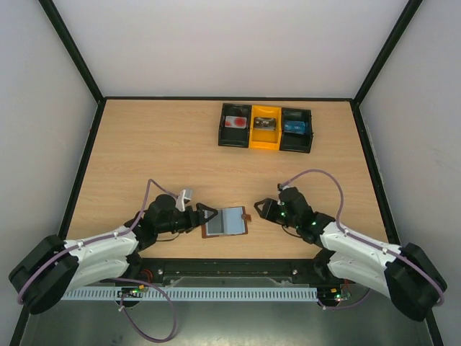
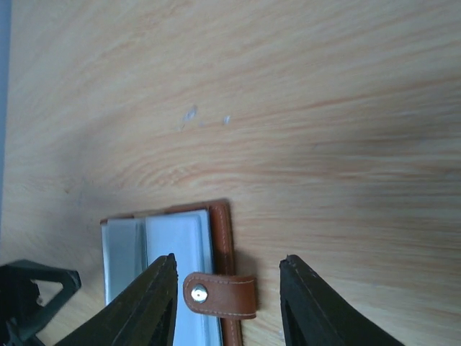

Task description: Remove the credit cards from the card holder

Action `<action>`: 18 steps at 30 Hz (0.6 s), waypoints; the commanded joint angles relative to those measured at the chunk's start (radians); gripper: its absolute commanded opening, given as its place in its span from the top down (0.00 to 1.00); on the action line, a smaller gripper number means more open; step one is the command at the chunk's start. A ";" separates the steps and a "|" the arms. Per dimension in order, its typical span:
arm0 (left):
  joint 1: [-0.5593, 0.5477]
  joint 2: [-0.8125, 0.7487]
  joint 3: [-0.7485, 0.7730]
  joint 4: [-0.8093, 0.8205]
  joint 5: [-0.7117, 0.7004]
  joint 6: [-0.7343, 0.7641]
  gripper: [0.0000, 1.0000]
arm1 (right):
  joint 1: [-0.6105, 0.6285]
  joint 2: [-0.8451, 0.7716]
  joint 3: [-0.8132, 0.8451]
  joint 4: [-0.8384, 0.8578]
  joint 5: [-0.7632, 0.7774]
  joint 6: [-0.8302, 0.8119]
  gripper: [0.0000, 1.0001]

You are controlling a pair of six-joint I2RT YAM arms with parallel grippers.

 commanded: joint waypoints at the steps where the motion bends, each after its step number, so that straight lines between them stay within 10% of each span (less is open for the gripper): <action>1: 0.000 0.037 -0.003 0.112 0.026 -0.009 0.10 | 0.100 0.084 -0.001 0.123 0.066 0.049 0.60; 18: 0.000 0.093 0.048 0.025 -0.033 0.042 0.09 | 0.271 0.339 0.074 0.150 0.111 0.036 0.59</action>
